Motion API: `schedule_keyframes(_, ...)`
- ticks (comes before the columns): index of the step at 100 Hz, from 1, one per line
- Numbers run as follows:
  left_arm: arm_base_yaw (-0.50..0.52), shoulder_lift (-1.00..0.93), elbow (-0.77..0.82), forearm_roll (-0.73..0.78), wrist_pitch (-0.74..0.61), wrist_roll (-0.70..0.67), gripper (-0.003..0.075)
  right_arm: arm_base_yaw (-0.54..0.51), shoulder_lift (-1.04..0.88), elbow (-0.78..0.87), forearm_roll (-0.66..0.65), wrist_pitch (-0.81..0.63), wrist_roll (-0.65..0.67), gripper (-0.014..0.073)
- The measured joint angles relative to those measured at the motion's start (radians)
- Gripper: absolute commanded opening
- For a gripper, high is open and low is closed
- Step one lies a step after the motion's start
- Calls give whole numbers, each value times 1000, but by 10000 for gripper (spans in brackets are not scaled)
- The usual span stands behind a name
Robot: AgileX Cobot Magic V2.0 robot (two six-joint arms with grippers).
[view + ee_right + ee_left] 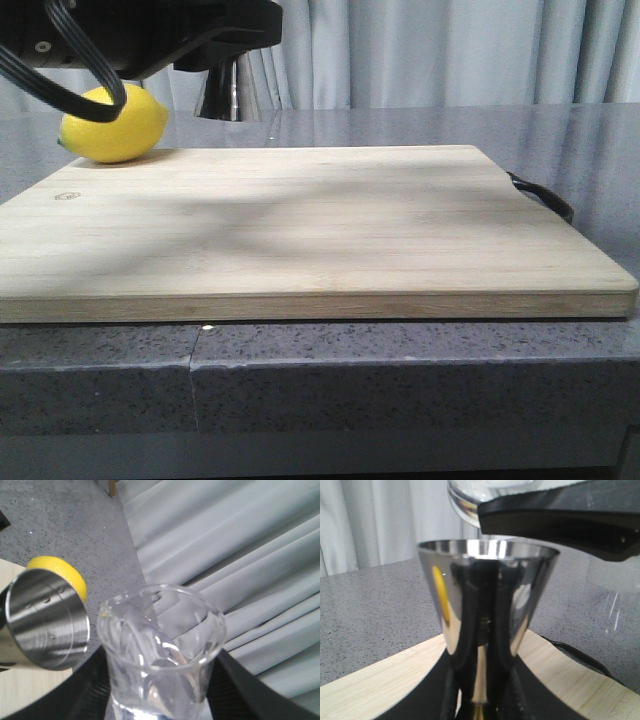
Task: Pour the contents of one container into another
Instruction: 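Tilt the beaker with the right gripper, pouring liquid into the jigger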
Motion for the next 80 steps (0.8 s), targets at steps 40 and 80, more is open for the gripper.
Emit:
schedule_keyframes(40, 0, 0, 0, 0, 0, 0, -20, 0, 0, 0, -77, -12, 0, 276)
schedule_keyframes(80, 0, 0, 0, 1, 6, 0, -20, 0, 0, -1, -146, -19, 0, 277)
